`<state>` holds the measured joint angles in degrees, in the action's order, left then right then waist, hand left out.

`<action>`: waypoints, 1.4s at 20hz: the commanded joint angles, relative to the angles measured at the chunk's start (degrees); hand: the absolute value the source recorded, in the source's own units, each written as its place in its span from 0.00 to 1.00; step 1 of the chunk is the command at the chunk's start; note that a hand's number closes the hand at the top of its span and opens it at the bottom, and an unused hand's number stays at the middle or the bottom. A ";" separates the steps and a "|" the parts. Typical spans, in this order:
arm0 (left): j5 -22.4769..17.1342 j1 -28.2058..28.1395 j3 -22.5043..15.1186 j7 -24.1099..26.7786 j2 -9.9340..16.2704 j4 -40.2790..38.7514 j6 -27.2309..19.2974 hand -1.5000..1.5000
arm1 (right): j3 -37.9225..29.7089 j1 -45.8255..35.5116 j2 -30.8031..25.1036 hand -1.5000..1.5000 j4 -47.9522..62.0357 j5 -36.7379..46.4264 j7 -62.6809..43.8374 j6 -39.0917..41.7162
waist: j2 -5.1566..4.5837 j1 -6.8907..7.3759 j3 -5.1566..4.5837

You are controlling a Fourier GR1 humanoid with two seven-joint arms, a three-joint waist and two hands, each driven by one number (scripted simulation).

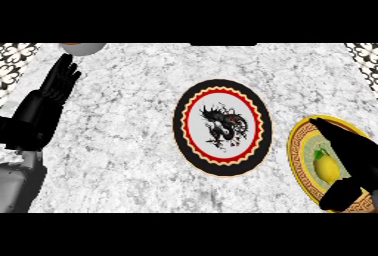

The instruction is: Pick the lemon from the plate and place it in the plate

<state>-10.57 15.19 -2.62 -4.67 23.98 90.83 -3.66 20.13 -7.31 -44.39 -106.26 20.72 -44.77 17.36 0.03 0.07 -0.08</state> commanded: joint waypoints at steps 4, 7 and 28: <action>-0.23 -1.22 3.37 -0.67 0.15 1.84 2.81 0.50 | -2.05 0.68 1.75 0.00 5.07 6.82 0.53 3.07 | 0.00 -0.09 0.08; 1.62 2.12 2.48 -3.02 -1.06 0.56 2.11 0.50 | 0.84 -0.33 5.80 0.00 5.24 9.86 -4.86 5.13 | -0.02 -0.16 0.08; 7.00 2.04 6.71 4.03 -7.22 -7.33 5.73 0.50 | -6.97 -0.33 14.54 0.00 28.37 23.44 12.15 4.23 | -0.08 -0.29 0.07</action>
<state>-4.73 15.60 2.97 -4.60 17.95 89.70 1.42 13.61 -8.56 -30.88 -79.27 41.54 -33.54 21.83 -0.02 0.05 0.01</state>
